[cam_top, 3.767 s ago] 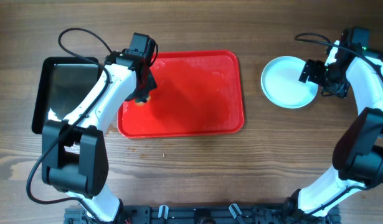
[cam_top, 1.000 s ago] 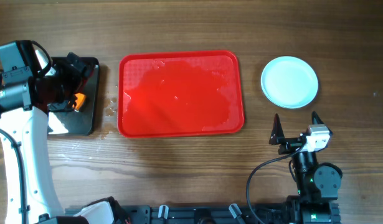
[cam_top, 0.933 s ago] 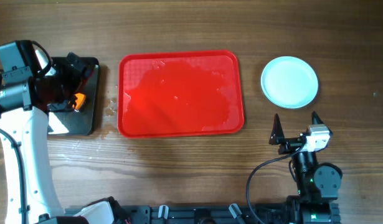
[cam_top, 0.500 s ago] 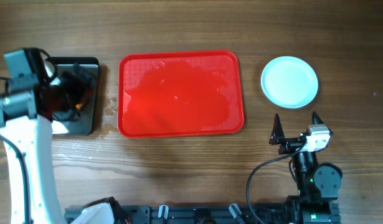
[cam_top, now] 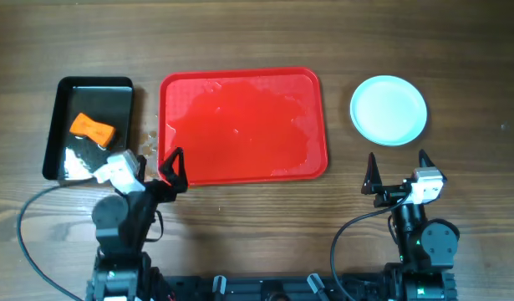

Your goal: Clean dirty plates on tray and stack at the side

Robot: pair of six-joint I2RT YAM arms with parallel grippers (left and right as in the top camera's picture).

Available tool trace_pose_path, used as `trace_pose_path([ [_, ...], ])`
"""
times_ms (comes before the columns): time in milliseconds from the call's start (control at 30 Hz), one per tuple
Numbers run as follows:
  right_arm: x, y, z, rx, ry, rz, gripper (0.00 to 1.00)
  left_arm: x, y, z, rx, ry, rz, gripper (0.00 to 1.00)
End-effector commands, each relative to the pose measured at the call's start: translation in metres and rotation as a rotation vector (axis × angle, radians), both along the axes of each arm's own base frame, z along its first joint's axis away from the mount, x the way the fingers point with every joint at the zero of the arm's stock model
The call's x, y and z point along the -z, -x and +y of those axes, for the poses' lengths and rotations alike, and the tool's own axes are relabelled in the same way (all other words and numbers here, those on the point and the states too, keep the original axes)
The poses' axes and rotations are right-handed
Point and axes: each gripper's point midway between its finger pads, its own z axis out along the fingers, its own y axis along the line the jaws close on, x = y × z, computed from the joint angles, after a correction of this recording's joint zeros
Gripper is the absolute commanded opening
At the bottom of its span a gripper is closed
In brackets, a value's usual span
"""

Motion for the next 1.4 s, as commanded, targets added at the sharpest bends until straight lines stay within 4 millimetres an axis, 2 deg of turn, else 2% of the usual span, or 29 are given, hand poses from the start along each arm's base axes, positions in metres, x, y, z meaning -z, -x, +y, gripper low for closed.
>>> trace_pose_path([
  [0,-0.002,0.000,-0.004,0.019,0.014,-0.011,1.00,-0.010,0.003,0.001,-0.007,-0.027,-0.092,1.00],
  [133,-0.002,0.000,-0.004,0.019,0.014,-0.011,1.00,-0.009,0.008,0.008,-0.046,-0.037,-0.149,1.00],
  [200,-0.002,0.000,-0.004,0.019,0.014,-0.011,0.99,-0.001,0.011,0.007,-0.046,-0.051,-0.137,1.00],
  [300,-0.002,0.000,-0.004,0.019,0.014,-0.011,1.00,0.010,0.017,0.000,0.009,-0.161,-0.112,1.00],
  [500,-0.002,0.000,-0.004,0.019,0.014,-0.011,1.00,-0.018,0.022,-0.015,0.087,-0.311,-0.268,1.00],
  [1367,-0.002,0.000,-0.004,0.019,0.014,-0.011,1.00,-0.017,0.022,-0.016,0.091,-0.323,-0.267,1.00],
])
